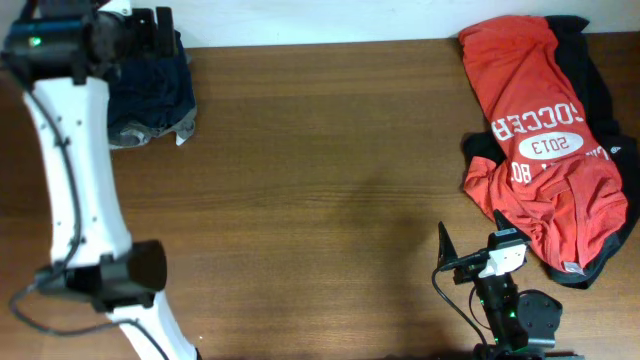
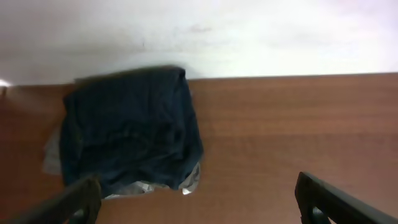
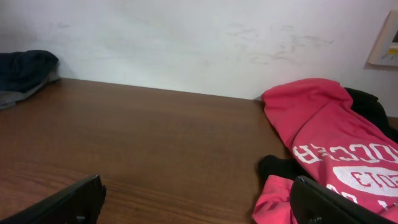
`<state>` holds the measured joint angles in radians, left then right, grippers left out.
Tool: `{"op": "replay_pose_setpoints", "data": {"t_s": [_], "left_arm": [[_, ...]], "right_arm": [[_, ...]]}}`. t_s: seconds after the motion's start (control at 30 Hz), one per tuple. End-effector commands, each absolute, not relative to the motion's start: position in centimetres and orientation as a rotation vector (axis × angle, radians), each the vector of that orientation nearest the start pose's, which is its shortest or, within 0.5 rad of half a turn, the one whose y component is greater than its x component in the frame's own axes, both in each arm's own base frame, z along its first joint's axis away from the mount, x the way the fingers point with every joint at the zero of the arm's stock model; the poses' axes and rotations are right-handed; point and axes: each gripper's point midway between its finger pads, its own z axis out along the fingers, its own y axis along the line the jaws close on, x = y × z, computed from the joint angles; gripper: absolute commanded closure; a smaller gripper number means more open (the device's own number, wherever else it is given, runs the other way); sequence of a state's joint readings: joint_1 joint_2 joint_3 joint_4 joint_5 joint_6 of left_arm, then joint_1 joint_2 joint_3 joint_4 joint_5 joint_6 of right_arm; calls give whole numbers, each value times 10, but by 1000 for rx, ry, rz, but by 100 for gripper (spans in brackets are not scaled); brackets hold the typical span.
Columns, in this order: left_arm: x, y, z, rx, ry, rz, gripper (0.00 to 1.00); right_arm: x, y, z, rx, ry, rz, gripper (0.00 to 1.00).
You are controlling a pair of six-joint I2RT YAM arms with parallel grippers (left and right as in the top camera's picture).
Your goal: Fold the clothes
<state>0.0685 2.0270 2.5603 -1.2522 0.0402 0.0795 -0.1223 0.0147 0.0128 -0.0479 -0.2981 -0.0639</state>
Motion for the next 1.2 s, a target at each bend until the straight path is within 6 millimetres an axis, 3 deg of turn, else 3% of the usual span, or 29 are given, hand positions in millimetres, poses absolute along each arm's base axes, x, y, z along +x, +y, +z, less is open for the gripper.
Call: {"op": "replay_pose_setpoints", "data": {"t_s": [0.0,0.17,0.3,0.4,0.57,0.83,1.17], "left_arm": [[442,9,459,97,2065,-21,1],[397,6,494,103,1897,-4,1],[367,4,481,106,1813,6,1],[343,0,450,117,1777,-3,1],[304,-16,380,176,1747,-71,1],[272,-31,273,226,1686,-135,1],[257,-38,195,249,1580,-130,1]], "right_arm": [[243,26,164,-203,1603,119,1],[243,26,164,-203,1603,119,1],[243,26,164,-203,1603,119,1],[243,26,164,-203,1603,119,1],[243,26,164,-203,1603,119,1],[243,26,164,-203,1603,119,1],[243,26,164,-203,1603,119,1]]}}
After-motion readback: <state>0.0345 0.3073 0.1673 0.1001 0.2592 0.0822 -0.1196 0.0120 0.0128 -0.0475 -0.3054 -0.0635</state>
